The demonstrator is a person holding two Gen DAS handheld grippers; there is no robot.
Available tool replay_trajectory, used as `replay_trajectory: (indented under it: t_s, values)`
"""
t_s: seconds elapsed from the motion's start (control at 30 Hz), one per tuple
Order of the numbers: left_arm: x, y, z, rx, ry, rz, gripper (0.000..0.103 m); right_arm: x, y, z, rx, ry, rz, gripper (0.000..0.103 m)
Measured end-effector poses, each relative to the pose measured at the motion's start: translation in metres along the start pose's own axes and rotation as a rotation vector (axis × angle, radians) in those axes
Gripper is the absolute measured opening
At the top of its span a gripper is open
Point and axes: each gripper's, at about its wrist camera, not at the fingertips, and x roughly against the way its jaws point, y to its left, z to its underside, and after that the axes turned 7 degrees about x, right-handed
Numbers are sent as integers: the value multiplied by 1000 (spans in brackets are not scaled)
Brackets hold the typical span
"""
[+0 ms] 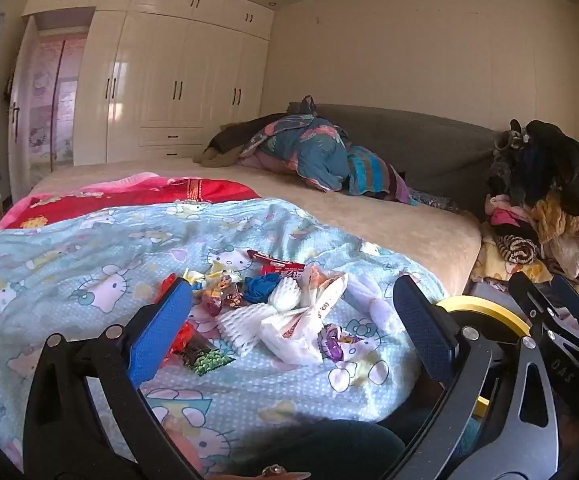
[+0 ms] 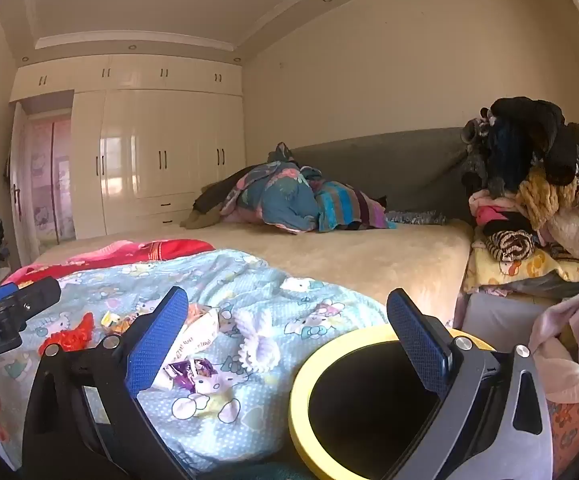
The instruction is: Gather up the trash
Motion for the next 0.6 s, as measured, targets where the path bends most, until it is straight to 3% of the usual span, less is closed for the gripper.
replay_trajectory:
  t_s: [0.6]
  values:
    - [0,-2,0,-18,0,-3,93,-1,0,2,-15,-10,-4,97]
